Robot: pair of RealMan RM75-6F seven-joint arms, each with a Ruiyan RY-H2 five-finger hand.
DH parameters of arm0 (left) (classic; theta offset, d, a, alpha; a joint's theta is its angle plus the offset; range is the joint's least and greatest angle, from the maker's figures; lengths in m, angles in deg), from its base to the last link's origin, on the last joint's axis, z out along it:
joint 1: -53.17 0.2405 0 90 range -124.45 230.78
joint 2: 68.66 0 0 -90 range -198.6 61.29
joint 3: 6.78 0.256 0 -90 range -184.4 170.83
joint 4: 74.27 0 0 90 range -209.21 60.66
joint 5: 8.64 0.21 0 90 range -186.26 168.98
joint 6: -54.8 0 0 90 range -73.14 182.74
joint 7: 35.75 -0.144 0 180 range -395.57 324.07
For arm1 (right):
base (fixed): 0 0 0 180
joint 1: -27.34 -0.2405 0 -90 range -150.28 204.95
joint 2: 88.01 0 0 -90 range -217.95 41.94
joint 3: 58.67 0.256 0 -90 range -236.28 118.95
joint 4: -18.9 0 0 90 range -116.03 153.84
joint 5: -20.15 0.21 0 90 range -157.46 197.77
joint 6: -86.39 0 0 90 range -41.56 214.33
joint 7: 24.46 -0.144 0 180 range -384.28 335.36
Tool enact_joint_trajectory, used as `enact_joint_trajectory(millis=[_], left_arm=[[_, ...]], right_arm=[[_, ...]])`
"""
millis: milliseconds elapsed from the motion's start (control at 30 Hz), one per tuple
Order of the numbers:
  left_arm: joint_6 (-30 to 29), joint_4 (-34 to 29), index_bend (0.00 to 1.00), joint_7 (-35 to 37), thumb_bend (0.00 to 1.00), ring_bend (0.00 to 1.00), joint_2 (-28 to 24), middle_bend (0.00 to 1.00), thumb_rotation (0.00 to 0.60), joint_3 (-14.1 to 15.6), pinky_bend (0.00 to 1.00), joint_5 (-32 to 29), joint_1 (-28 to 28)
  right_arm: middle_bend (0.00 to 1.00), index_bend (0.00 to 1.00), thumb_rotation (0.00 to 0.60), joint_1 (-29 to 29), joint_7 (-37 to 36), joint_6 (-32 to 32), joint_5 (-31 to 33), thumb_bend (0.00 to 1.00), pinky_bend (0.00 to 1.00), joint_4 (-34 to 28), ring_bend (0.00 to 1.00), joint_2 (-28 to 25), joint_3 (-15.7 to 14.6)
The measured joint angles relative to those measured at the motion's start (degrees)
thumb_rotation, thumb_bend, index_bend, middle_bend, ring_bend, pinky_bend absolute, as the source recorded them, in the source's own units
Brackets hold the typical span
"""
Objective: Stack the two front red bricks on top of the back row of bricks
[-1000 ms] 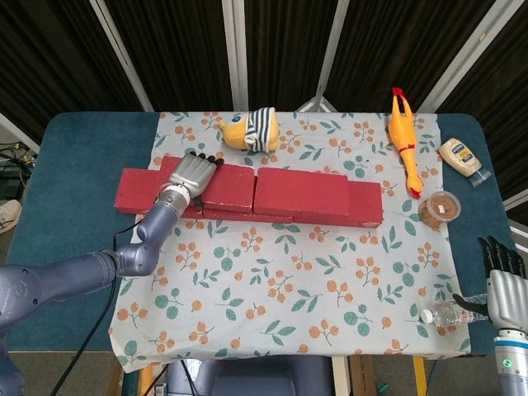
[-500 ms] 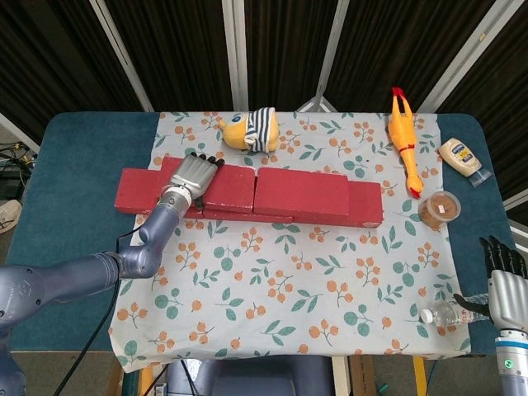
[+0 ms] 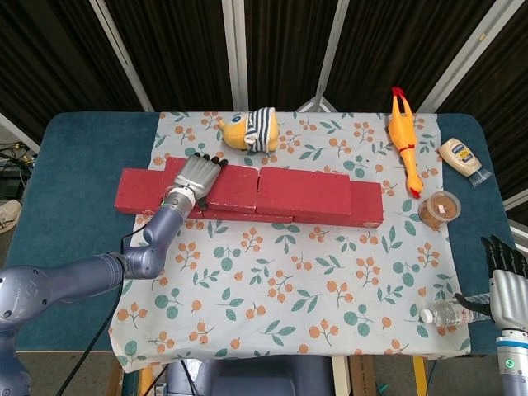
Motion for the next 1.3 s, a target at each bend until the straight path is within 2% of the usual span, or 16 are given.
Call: enact_joint_trajectory(millis=[633, 1300], left_arm=[[0.8, 1.7, 0.25, 0.4, 0.00, 0.22, 1.8, 0.34, 0.600, -0.9, 0.20, 0.1, 0.8], [0.3, 1.1, 0.25, -0.6, 0.00, 0.22, 1.7, 0.34, 0.600, -1.0, 0.20, -2.7, 0.6]], right_arm=[[0.00, 0.00, 0.600, -0.1, 0.3, 0.3, 0.5, 0.10, 0.00, 0.0, 0.00, 0.0, 0.1], [0.00, 0.00, 0.600, -0.1, 0.8, 0.4, 1.0, 0.10, 0.00, -0.2, 0.00, 0.1, 0.2]])
